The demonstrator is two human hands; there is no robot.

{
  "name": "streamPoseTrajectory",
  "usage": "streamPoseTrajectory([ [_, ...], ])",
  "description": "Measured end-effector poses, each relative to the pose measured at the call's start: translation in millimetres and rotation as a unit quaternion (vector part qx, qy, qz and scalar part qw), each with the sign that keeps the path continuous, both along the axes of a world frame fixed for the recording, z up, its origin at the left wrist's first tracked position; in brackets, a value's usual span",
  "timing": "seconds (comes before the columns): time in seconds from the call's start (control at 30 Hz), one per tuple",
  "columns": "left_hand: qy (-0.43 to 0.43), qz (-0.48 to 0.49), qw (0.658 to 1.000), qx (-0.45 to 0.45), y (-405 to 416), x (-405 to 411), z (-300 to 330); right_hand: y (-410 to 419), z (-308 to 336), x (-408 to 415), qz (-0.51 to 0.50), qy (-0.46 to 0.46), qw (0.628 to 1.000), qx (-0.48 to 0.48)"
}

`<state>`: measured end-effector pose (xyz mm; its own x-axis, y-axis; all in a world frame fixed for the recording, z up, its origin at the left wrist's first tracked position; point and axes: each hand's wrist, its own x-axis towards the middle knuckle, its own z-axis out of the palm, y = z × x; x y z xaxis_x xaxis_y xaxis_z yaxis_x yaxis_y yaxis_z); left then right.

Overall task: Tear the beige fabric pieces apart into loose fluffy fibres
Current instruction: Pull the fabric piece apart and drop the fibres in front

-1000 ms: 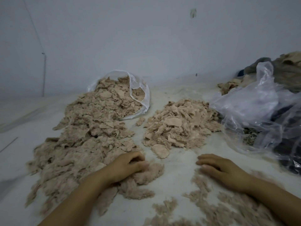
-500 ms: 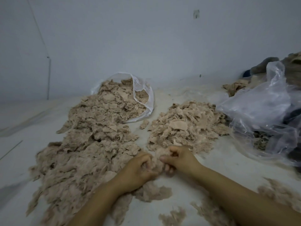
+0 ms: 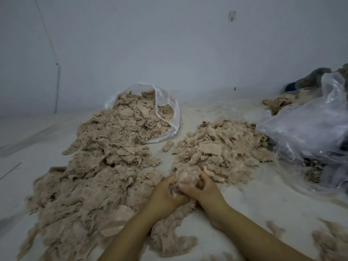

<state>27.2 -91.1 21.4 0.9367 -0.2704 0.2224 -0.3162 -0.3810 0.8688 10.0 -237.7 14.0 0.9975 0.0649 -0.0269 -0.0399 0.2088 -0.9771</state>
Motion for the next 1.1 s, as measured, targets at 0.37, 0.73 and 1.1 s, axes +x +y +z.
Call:
streamPoseTrajectory([
  [0.37,0.053,0.014,0.983,-0.174,-0.6,-10.5,8.7,0.5,-0.2,-3.9,-0.034,-0.005,0.998,0.061],
  [0.73,0.066,-0.004,0.984,-0.166,-6.1,-14.4,6.7,1.5,3.6,-9.0,0.004,-0.052,0.998,0.024],
  [1.1,0.063,0.028,0.980,-0.188,-13.6,-15.4,7.1,4.7,8.7,-9.9,-0.091,-0.048,0.992,0.079],
])
